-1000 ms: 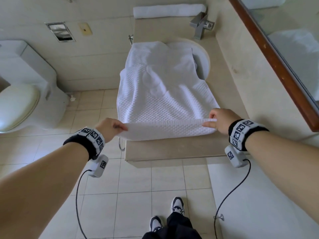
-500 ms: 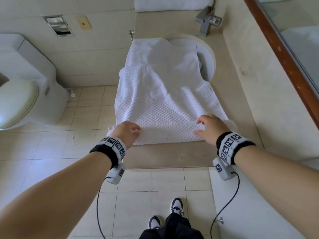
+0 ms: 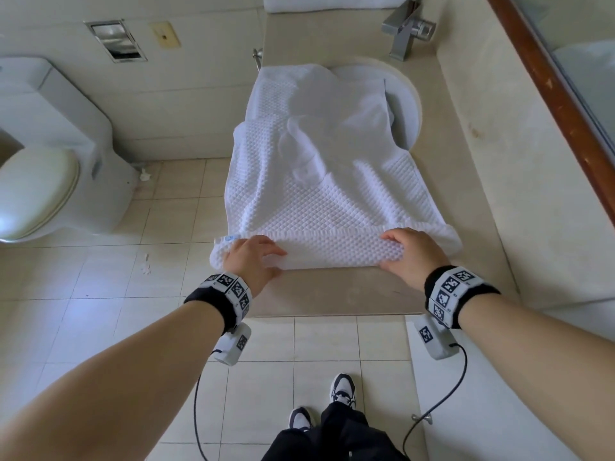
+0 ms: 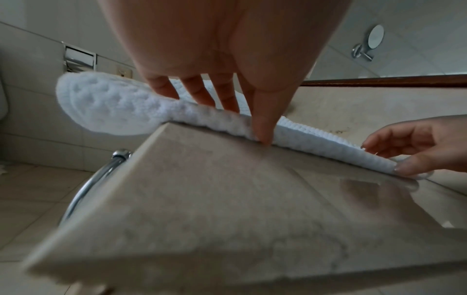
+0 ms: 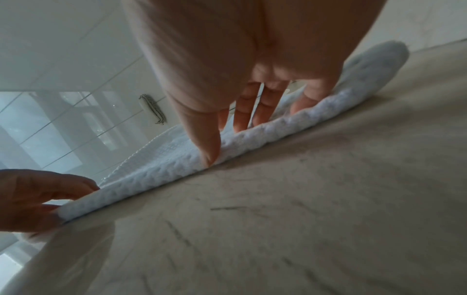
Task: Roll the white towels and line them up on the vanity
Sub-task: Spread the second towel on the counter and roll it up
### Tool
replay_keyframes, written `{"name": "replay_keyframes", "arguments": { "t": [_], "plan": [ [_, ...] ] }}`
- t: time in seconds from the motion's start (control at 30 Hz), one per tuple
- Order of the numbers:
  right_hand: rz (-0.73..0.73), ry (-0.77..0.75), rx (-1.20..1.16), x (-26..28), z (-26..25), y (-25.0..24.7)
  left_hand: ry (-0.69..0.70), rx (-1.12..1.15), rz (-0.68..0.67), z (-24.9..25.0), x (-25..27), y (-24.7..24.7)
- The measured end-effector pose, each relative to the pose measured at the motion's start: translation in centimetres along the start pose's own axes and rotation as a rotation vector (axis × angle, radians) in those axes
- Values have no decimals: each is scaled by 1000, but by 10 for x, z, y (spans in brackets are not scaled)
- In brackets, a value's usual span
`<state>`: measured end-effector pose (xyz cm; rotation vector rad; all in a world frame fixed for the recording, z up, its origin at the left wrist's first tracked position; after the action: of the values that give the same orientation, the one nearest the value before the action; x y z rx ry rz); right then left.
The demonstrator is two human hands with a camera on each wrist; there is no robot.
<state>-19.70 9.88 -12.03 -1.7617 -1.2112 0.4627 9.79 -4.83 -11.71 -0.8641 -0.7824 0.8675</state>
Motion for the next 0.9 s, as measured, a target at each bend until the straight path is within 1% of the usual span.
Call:
{"name": "replay_keyframes", "arguments": {
  "t": [0.17,0.37,0.5,0.77,0.9],
  "plan": [
    [38,-6,41,11,2,-1,40,-11,68,-9,6,9],
    [77,27,31,20,8,1,16,36,146,-11,14,12],
    [102,15,23,35,10,2,31,49,150,-12,29,15],
    [93,20,48,80,21,13,84,44,120,-12,70,19],
    [154,24,-13,90,18,10,7,142,92,-18,72,20]
  ]
}}
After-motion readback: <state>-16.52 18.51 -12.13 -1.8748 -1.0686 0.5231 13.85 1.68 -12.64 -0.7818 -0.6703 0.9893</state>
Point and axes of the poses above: each hand's wrist, its own x-axis away from the middle knuckle, its own y-axis out of the palm, z = x × y, the point moved 8 cm from there along -x, towards the middle knuckle, and after that the axes turned 7 degrees about z, right-handed, at the moved point
